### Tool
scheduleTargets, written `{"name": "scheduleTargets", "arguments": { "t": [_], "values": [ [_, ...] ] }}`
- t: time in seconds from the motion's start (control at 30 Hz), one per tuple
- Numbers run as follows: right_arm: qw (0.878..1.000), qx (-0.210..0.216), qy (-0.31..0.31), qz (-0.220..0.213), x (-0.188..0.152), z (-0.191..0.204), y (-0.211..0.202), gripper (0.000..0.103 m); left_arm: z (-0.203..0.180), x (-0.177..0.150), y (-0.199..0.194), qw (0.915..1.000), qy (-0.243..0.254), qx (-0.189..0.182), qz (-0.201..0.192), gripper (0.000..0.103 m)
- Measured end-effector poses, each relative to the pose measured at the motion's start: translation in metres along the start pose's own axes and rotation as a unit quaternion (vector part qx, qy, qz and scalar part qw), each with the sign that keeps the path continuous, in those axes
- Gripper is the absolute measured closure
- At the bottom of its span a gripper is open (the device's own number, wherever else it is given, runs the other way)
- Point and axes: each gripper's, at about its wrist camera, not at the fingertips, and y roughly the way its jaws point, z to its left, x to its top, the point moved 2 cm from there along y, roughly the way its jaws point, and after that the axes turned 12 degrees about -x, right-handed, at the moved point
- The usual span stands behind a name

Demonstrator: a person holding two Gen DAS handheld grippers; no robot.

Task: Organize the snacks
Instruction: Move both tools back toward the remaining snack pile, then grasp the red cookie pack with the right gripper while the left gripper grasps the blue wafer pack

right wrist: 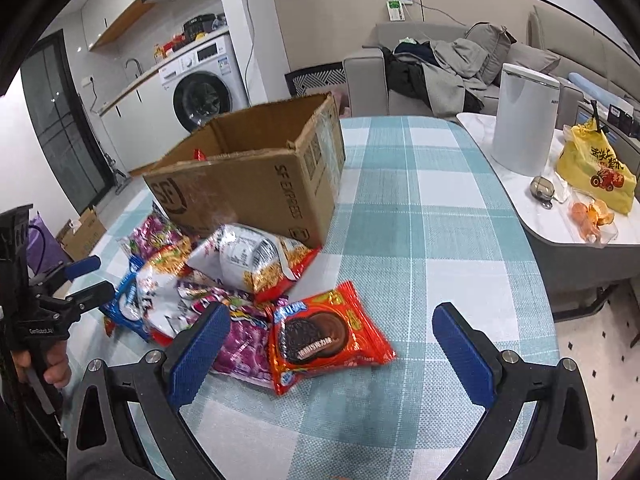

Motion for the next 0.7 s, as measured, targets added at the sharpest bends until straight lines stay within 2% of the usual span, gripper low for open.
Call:
{"name": "scheduleTargets", "arguments": {
  "t": [0.47,0.7],
  "values": [
    [0.998,-0.035,-0.025,0.046,-0.016,0.002,0.034,0.0,0.002,-0.004,0.018,0.9999,-0.008,-0.002,0.014,0.001],
    [0.998,-0.033,-0.033,0.048,-0.019,0.005,0.042,0.003,0.004,-0.006,0.022,0.9998,-0.01,-0.004,0.018,0.001]
  ]
}}
